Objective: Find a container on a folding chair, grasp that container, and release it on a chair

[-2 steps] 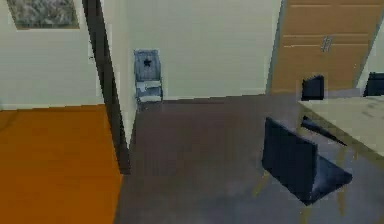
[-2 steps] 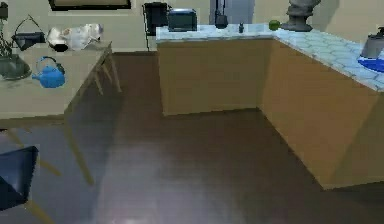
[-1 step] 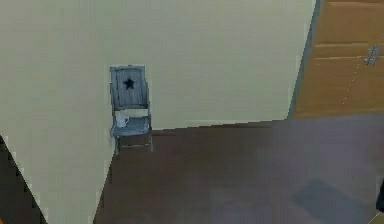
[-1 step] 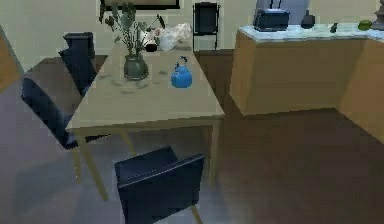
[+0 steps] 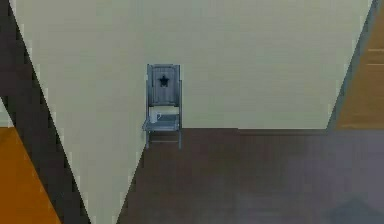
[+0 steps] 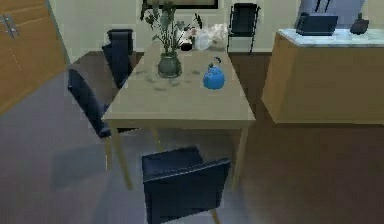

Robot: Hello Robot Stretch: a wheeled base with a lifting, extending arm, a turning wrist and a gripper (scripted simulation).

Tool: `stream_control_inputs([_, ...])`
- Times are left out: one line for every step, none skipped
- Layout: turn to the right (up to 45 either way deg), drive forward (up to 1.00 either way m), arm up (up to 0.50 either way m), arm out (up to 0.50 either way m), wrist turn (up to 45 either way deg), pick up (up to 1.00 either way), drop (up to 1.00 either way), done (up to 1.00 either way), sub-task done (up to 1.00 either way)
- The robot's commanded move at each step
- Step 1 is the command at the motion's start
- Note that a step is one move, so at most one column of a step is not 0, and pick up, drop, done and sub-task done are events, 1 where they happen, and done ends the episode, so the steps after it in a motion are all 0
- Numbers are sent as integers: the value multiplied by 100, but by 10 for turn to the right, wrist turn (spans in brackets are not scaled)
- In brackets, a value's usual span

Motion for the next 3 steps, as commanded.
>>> stream_control_inputs([0,35,0,0,0,0,0,0,0])
stream_control_inputs([-60,0,0,0,0,0,0,0,0])
stream_control_inputs([-30,0,0,0,0,0,0,0,0])
